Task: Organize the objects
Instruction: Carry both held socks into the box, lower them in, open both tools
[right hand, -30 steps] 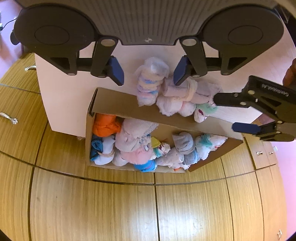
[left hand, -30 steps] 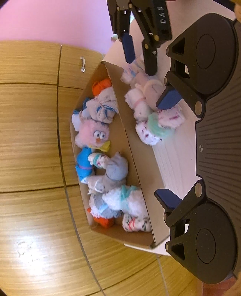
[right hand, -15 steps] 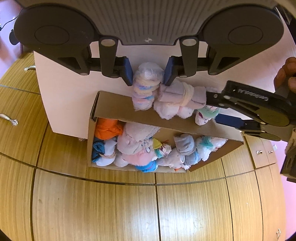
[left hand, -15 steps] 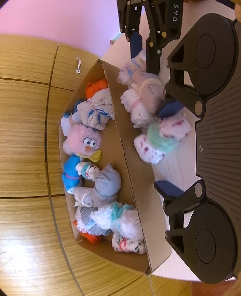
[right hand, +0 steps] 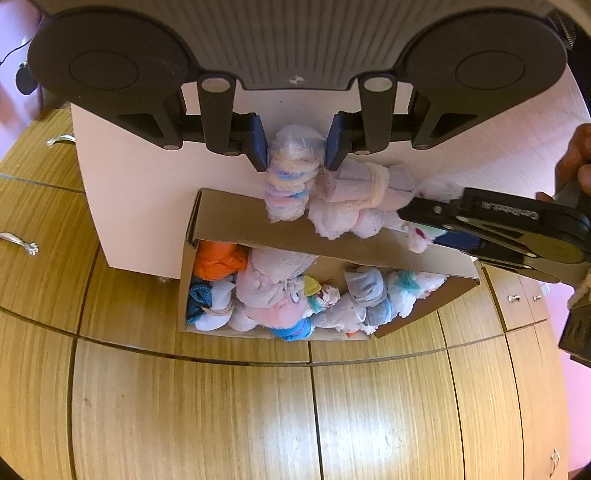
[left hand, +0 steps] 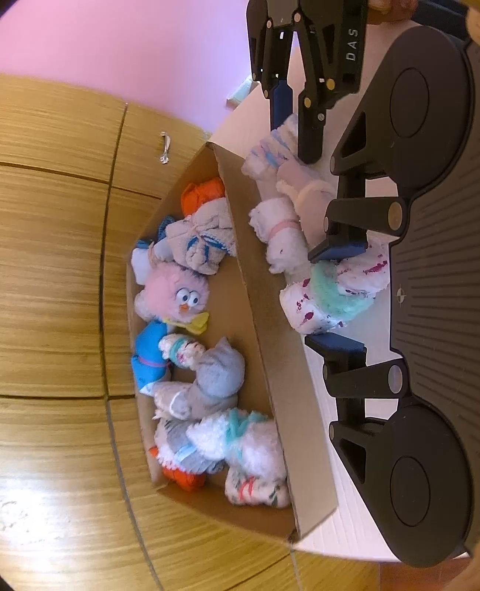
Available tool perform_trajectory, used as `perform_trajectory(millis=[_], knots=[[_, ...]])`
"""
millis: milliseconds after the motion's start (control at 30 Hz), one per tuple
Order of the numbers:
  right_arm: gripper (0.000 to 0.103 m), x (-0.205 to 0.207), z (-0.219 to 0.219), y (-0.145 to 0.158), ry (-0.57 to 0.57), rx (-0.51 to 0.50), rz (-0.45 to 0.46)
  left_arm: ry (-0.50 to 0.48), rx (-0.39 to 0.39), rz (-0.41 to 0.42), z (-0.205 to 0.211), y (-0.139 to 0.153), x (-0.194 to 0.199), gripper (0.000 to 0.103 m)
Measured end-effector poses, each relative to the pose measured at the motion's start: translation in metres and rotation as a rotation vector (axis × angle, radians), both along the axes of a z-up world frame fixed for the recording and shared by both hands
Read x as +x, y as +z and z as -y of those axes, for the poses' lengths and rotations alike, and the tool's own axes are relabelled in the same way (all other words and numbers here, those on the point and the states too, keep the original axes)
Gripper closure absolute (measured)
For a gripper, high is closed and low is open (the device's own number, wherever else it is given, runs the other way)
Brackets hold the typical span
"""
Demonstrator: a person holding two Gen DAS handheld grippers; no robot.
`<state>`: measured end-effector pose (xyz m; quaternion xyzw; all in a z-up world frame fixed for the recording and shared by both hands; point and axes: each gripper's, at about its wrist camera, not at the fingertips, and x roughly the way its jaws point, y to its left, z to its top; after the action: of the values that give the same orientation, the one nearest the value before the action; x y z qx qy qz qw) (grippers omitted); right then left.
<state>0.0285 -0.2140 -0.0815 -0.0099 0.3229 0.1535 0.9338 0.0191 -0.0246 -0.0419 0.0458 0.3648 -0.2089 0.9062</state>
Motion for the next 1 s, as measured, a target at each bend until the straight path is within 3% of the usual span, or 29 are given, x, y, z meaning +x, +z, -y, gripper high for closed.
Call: perform_trajectory(millis=[333,567,800,1000], knots=[[0.072,-0.002,0.000,0.038,0.020,-0.008,0.063,0.003,0.023,0.080,-0.021,0.051,0.004,0.055],[0.072,0.022,-0.020,0.071,0.082,-0.024,0.107,0.013,-0.022,0.095,-0.035,0.081,0.041,0.055],[0.072,0.063,-0.043,0.077,0.142,-0.046,0.078,-0.020,-0.099,-0.037,-0.029,0.060,0.083,0.055],[0.072,0.091,-0.055,0.056,0.181,-0.085,0.005,-0.041,-0.092,-0.145,-0.031,0.029,0.106,0.055]])
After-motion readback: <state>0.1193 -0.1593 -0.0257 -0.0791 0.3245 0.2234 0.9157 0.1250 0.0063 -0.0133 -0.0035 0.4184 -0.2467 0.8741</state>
